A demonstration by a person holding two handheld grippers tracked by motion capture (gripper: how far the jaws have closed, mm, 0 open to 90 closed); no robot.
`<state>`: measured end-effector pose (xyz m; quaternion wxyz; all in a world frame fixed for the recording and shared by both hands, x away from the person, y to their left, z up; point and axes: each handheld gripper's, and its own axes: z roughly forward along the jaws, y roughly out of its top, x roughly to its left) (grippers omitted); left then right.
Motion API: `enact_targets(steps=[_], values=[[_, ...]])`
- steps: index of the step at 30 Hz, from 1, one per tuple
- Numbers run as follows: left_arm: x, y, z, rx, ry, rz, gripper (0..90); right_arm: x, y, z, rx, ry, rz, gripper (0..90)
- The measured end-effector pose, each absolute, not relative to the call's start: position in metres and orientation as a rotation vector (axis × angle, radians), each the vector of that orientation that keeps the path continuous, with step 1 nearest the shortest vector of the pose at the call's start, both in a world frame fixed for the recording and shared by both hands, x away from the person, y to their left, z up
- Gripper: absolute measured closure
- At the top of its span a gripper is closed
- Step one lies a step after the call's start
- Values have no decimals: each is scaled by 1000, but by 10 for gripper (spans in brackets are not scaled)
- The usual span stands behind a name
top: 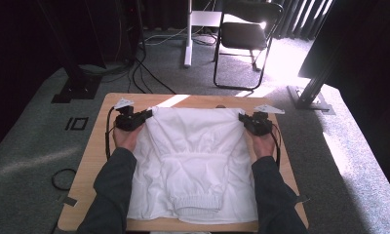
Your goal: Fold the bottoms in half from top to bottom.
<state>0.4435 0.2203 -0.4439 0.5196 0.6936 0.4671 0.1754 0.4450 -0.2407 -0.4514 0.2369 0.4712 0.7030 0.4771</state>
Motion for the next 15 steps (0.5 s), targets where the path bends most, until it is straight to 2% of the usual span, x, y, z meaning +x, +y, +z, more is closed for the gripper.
enact_targets(steps=[6, 8, 12, 15], values=[[389, 226, -442, 1704, 1030, 393, 845, 398, -254, -456, 1246, 1945, 1364, 859], [373, 224, -447, 1770, 1021, 406, 844, 382, -258, -459, 1242, 1966, 1374, 859], [350, 222, -471, 1886, 1046, 397, 843, 353, -259, -477, 1257, 2023, 1361, 859], [339, 222, -495, 1921, 1093, 334, 843, 334, -255, -500, 1289, 2095, 1319, 858]])
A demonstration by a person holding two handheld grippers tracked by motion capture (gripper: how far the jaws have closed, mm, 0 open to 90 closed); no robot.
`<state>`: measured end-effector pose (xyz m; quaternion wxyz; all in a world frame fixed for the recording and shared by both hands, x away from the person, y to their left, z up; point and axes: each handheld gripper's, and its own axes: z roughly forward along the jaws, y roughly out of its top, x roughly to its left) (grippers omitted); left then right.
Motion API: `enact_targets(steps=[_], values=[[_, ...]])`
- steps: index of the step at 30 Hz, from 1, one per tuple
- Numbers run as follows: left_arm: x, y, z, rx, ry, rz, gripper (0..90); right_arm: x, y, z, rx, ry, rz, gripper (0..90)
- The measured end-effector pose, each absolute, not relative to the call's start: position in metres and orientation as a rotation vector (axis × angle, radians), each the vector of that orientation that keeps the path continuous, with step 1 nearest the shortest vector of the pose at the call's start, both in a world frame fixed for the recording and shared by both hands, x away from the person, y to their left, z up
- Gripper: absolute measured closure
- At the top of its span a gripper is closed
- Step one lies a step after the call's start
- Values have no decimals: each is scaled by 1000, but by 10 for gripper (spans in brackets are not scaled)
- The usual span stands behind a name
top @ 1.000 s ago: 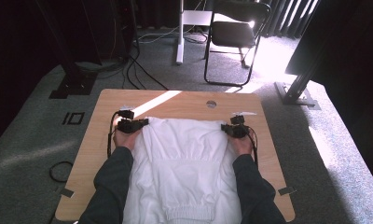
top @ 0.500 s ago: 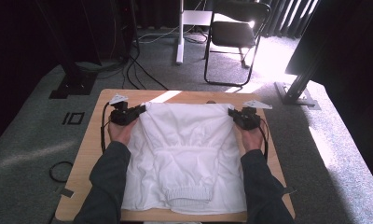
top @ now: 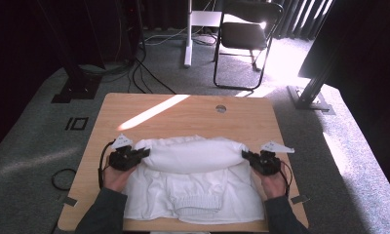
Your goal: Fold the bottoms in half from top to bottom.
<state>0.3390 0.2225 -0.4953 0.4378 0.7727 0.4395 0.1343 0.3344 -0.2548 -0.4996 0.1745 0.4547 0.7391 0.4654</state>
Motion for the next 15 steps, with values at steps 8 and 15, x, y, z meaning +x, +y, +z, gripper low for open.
enact_targets(steps=[8, 15], values=[[330, 203, -538, 2080, 1124, 347, 836, 321, -239, -553, 1348, 2259, 1130, 855], [349, 198, -540, 2072, 1139, 368, 836, 335, -231, -555, 1341, 2261, 1046, 852]])
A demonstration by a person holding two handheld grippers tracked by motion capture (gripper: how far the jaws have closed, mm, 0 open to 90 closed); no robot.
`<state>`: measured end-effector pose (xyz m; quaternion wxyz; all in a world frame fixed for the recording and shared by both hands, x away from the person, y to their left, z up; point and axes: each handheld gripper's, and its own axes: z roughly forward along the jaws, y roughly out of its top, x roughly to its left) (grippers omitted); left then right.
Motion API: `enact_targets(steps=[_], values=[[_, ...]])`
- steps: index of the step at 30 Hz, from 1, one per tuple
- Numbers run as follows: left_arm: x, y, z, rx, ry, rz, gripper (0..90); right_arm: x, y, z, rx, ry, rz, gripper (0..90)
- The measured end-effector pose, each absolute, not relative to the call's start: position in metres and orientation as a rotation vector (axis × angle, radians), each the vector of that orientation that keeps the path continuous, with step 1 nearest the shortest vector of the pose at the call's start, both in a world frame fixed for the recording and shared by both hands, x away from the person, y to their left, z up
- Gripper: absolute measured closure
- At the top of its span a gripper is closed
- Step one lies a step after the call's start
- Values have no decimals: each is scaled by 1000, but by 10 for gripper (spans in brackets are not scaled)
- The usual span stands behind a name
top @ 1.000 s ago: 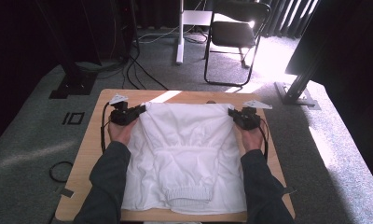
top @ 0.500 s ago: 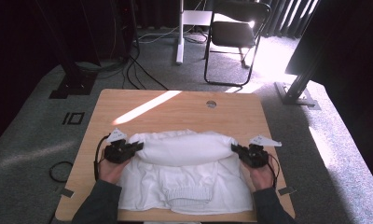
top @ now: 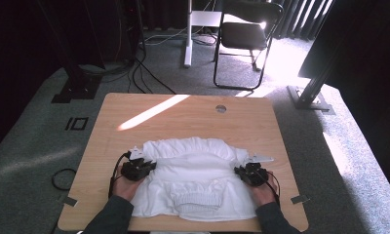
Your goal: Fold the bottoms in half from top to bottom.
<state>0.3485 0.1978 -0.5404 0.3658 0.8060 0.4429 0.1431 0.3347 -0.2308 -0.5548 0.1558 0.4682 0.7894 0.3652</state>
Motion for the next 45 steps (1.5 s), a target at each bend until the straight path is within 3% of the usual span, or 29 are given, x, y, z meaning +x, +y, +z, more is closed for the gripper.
enact_targets(steps=[23, 28, 33, 45], values=[[466, 180, -538, 2003, 1264, 415, 833, 440, -223, -549, 1464, 2156, 938, 852], [469, 179, -536, 1989, 1291, 424, 837, 445, -221, -547, 1488, 2153, 932, 852], [461, 194, -516, 1818, 1281, 404, 852, 444, -236, -538, 1566, 2095, 1064, 855], [428, 221, -430, 1565, 1073, 376, 856, 414, -259, -451, 1343, 1877, 1269, 860]])
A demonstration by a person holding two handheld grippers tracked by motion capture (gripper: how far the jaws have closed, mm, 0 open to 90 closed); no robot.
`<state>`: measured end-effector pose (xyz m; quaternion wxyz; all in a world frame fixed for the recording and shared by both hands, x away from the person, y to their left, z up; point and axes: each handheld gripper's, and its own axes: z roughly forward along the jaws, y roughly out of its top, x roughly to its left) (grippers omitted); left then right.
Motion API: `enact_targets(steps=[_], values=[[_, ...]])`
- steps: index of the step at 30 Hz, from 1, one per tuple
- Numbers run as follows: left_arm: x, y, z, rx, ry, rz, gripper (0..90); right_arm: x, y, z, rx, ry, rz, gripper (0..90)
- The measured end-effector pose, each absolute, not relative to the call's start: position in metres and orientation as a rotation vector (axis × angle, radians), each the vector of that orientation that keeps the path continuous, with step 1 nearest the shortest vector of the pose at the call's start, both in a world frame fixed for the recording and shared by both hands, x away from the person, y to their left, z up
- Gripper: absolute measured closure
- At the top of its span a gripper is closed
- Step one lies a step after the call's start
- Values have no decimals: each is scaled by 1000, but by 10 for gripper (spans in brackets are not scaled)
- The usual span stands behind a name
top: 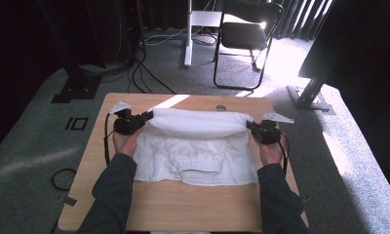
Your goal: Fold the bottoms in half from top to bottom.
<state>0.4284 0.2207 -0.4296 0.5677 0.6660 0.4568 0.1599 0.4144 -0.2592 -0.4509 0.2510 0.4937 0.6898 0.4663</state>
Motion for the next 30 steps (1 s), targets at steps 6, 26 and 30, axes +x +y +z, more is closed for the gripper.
enact_targets(steps=[6, 26, 30], values=[[404, 223, -406, 1538, 992, 378, 855, 394, -264, -428, 1292, 1794, 1346, 860], [316, 232, -508, 1717, 1131, 207, 602, 304, -266, -523, 1344, 2068, 1208, 646], [320, 228, -475, 1680, 1094, 290, 556, 308, -264, -496, 1290, 1971, 1278, 471]])
